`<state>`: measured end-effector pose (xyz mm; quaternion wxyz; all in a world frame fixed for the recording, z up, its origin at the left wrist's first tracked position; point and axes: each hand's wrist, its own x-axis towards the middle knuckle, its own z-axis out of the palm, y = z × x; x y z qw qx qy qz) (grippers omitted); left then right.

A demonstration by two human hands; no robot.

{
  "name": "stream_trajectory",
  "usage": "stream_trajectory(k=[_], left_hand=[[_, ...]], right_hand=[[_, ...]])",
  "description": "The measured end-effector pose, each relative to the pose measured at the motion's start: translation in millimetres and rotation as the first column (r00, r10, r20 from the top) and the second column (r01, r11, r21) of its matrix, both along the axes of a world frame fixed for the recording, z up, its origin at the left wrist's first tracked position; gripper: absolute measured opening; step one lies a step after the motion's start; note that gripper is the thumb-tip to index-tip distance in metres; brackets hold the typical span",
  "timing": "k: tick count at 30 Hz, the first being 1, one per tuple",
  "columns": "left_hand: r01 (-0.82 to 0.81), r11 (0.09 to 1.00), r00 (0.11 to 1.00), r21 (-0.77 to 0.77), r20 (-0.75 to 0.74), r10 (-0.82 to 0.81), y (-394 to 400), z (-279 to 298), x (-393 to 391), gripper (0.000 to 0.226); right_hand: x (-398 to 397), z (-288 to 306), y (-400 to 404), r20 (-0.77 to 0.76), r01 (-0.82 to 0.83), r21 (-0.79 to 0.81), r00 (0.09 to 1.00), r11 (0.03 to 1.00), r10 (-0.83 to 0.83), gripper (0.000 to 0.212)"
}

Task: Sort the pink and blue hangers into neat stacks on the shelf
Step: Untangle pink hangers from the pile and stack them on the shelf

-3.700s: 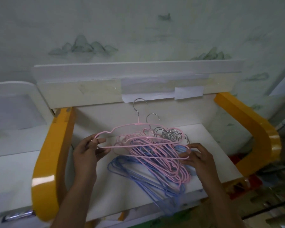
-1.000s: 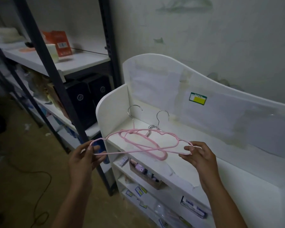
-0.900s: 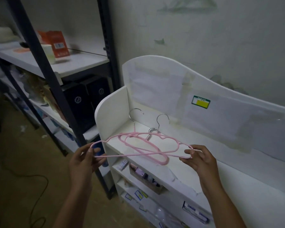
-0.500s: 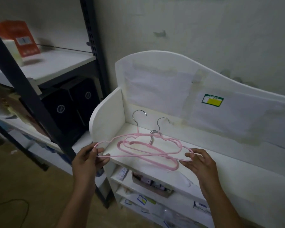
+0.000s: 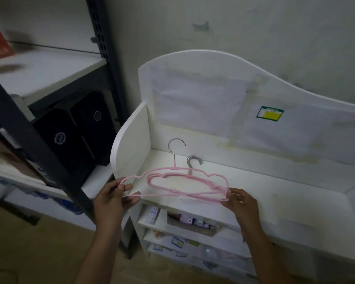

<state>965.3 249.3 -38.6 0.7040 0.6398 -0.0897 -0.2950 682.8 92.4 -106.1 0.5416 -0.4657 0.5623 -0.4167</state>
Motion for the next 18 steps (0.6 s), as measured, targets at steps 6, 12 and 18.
stream_trajectory(k=[6, 12, 18], left_hand=[[0.029, 1.000, 1.000, 0.004, -0.006, -0.028, -12, -4, 1, 0.017], [0.070, 0.997, 0.998, 0.019, 0.001, -0.070, -29, -13, 1, 0.018], [0.152, 0.985, 0.988, 0.078, -0.017, -0.151, -55, -41, 7, 0.016]], right_hand=[[-7, -6, -5, -0.365, -0.082, -0.083, 0.930, 0.993, 0.046, 0.024], [-15, -14, -10, -0.283, -0.106, 0.026, 0.953, 0.994, 0.109, 0.023], [-19, -15, -13, -0.233, -0.077, 0.052, 0.969, 0.996, 0.087, 0.017]])
